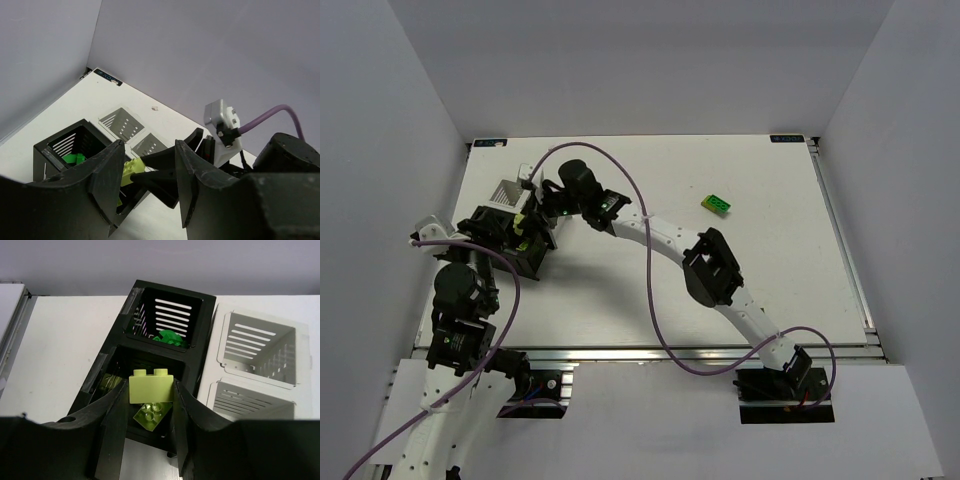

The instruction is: Sort the legos into containers by color

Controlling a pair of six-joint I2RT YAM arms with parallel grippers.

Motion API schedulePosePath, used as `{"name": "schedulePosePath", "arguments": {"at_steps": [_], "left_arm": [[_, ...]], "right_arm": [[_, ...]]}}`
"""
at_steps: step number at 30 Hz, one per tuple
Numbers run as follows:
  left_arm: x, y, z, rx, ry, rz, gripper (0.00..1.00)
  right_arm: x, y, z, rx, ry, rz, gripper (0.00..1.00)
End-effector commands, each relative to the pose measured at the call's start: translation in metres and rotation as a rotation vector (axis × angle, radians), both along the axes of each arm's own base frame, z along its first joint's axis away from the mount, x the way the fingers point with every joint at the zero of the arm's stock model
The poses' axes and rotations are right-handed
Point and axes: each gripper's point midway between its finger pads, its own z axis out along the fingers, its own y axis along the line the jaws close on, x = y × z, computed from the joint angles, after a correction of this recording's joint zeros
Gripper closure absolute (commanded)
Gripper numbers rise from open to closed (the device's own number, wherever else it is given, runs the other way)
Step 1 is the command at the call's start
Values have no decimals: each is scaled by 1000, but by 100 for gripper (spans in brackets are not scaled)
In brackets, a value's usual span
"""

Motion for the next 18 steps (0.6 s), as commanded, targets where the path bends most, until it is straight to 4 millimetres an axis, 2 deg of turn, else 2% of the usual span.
{"name": "schedulePosePath", "arguments": {"at_steps": [1,2,5,8,12,13,15,16,18], "left_arm": [[0,-1,-2,10,3,-12,45],[0,-3,-2,12,4,-19,45],[2,-4,-3,12,5,-25,45],[4,-6,-4,19,13,-37,43],[7,-13,-6,26,24,-72,37],[8,-14,-6,28,24,-80,35],[9,-18,-6,36,25,-100,30],[10,-24,-7,44,26,-132,28],[10,-32,-6,63,17,-177,19]], "right_arm": [[2,10,26,76,-65,-3,67],[1,10,26,77,-66,1,59],[0,10,23,66,-70,2,46],[-1,8,27,61,-81,6,42],[11,-2,49,70,-98,-21,41],[14,-5,64,88,-122,-29,41],[22,-18,66,45,-128,-44,39],[33,-31,78,38,-155,-72,37],[50,-53,72,-41,-181,-121,32]]}}
